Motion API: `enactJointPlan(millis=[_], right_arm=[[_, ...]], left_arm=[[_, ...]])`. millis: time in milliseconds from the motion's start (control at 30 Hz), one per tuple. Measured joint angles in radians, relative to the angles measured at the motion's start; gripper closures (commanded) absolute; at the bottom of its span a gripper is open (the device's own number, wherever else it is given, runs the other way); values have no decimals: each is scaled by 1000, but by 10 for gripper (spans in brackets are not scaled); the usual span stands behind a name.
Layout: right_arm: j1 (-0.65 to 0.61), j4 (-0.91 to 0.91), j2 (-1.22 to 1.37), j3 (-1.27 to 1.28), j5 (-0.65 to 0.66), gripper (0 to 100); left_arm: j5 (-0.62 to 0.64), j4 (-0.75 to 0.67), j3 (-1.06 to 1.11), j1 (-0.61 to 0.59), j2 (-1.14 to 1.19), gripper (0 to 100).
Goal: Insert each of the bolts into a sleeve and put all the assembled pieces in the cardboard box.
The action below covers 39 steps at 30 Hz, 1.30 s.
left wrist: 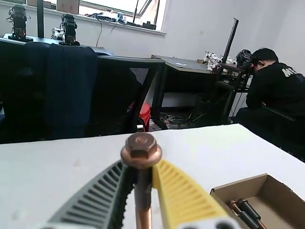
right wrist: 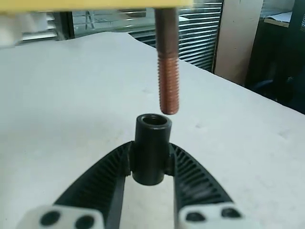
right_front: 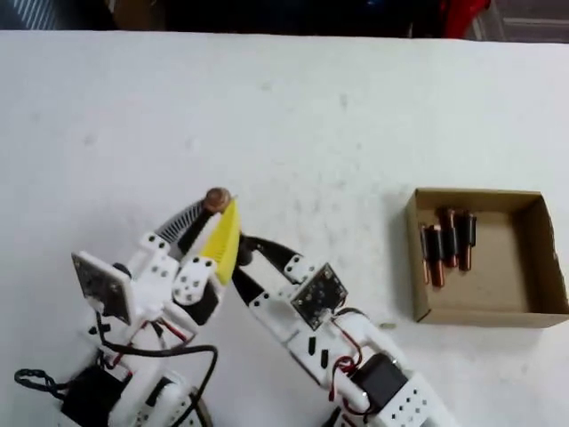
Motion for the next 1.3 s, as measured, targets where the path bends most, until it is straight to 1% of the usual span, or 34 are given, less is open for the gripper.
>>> enactJointPlan(millis=[167, 267, 333, 433, 1100, 1233, 1300], right_arm=[[0, 9, 0, 0, 9, 981], [3, 9, 0, 0, 84, 981], [2, 9, 0, 0, 110, 981], [0, 9, 0, 0, 120, 981], [2, 43, 0, 0, 123, 981], [40, 43, 0, 0, 123, 981], [37, 43, 0, 0, 123, 981]], left_arm=[[0, 0, 0, 6, 0, 976], [0, 5, 0, 6, 0, 976], [0, 20, 0, 6, 0, 976], [0, 40, 0, 6, 0, 976], [0, 40, 0, 6, 0, 976], [0, 40, 0, 6, 0, 976], [0, 40, 0, 6, 0, 976]])
